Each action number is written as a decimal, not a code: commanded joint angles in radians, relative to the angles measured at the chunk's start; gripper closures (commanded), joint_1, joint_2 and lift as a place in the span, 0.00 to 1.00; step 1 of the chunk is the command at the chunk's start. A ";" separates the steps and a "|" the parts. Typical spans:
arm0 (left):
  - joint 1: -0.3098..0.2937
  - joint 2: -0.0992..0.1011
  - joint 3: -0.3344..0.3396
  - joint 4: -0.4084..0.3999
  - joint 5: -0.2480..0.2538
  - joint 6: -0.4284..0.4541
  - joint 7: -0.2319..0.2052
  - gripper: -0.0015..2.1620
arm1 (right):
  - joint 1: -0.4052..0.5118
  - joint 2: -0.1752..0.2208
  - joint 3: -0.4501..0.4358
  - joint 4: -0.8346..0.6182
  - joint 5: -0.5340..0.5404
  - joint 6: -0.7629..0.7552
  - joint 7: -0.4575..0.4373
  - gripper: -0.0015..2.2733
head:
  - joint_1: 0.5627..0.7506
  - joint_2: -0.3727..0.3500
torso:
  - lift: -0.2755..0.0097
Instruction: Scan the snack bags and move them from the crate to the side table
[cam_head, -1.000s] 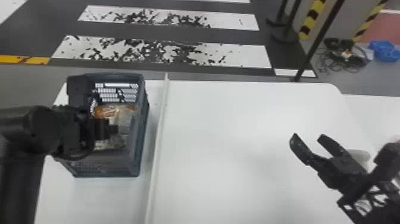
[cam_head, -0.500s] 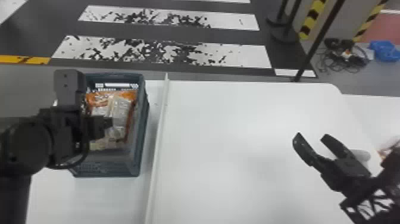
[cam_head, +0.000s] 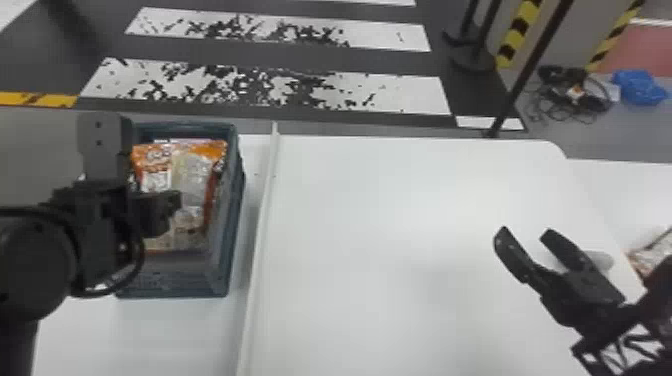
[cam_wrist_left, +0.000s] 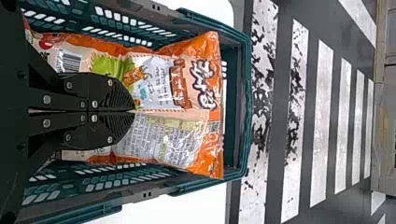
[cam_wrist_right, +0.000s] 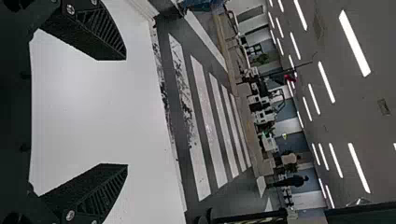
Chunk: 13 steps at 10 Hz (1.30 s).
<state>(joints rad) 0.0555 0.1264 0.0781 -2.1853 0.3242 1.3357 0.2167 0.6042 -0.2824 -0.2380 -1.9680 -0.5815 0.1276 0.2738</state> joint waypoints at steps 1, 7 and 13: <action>0.017 -0.001 0.000 -0.036 0.004 -0.008 0.003 0.88 | 0.006 0.002 -0.003 0.000 -0.004 -0.009 0.001 0.05 | 0.70 0.41 | 0.66; 0.095 0.002 -0.008 -0.266 0.015 -0.112 -0.004 0.88 | -0.003 0.016 -0.009 0.006 -0.003 -0.058 0.005 0.05 | 0.70 0.39 | 0.66; 0.135 0.013 -0.130 -0.475 -0.099 -0.039 -0.028 0.88 | -0.021 0.017 -0.015 0.023 0.003 -0.058 -0.001 0.05 | 0.70 0.27 | 0.66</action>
<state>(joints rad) 0.1916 0.1399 -0.0478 -2.6637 0.2324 1.2926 0.1880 0.5831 -0.2645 -0.2518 -1.9460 -0.5770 0.0699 0.2732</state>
